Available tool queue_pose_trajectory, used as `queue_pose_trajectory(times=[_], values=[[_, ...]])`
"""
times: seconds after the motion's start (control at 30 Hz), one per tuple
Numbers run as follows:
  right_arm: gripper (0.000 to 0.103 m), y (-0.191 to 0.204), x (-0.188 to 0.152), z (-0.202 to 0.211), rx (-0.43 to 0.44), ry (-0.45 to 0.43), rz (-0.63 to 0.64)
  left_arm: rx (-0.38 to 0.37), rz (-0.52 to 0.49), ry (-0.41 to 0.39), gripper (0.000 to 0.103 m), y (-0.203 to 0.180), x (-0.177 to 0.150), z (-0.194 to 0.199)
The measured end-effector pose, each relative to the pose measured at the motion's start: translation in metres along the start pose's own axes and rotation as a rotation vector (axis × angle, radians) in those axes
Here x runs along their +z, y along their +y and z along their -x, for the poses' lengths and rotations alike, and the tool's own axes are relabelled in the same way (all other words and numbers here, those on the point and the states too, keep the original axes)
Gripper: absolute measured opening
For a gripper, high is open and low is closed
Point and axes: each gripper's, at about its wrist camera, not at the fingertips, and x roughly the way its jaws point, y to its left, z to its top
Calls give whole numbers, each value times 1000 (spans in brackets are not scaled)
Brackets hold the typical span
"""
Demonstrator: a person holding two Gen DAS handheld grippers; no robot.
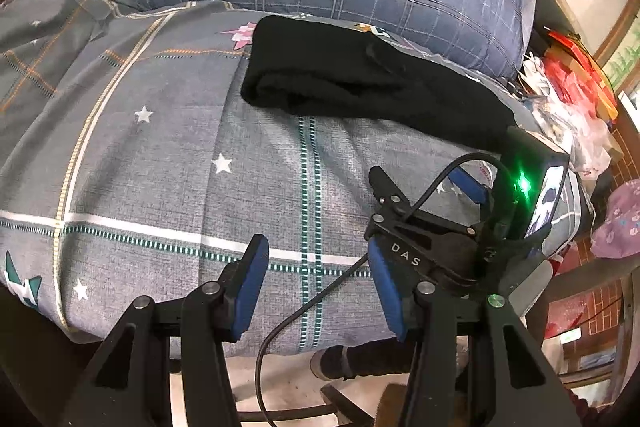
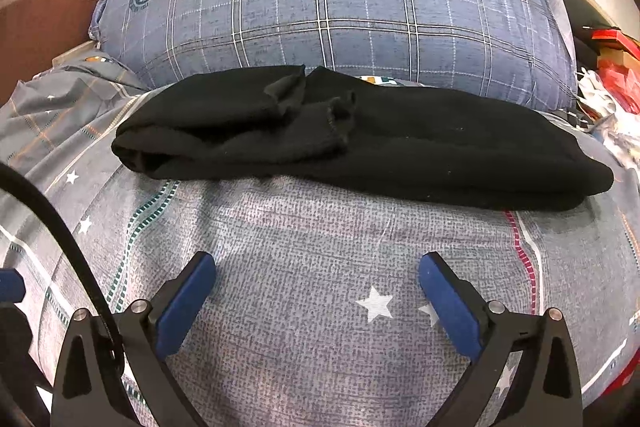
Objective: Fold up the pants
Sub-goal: 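Grasp the end of the folded pants with the right gripper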
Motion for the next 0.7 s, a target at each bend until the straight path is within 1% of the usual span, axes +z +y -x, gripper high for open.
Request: queue_pose_trajectory(times=[0.1, 0.13, 0.17, 0.2, 0.27, 0.3, 0.33, 0.37, 0.43, 0.47, 0.53, 0.63, 0.7], values=[[103, -1, 4, 0, 1, 26, 8, 8, -8, 2, 50, 1, 7, 4], [101, -4, 8, 2, -8, 47, 7, 9, -14, -7, 50, 1, 12, 7], [95, -10, 12, 7, -17, 39, -4, 11, -24, -20, 50, 0, 18, 11], [93, -18, 15, 14, -23, 16, -23, 10, -42, -33, 50, -3, 29, 15], [94, -52, 22, 36, -48, -58, -119, -13, -68, -56, 51, -10, 47, 19], [94, -71, 24, 44, -53, -81, -177, -25, -89, -59, 54, -16, 59, 19], [94, -100, 25, 52, -64, -96, -260, -32, -107, -52, 55, -20, 68, 16], [94, -118, 24, 56, -72, -98, -310, -43, -125, -40, 55, -27, 79, 12], [94, -172, 17, 61, -109, -97, -449, -89, -164, -7, 55, -46, 104, -1], [92, -189, 14, 62, -119, -91, -492, -106, -190, 9, 55, -57, 115, -8], [90, -218, 7, 63, -104, -88, -563, -125, -255, 36, 55, -85, 138, -27], [90, -246, 4, 64, -70, -88, -630, -146, -368, 88, 56, -136, 158, -63], [90, -256, 3, 61, -63, -79, -643, -163, -429, 131, 56, -168, 165, -87]])
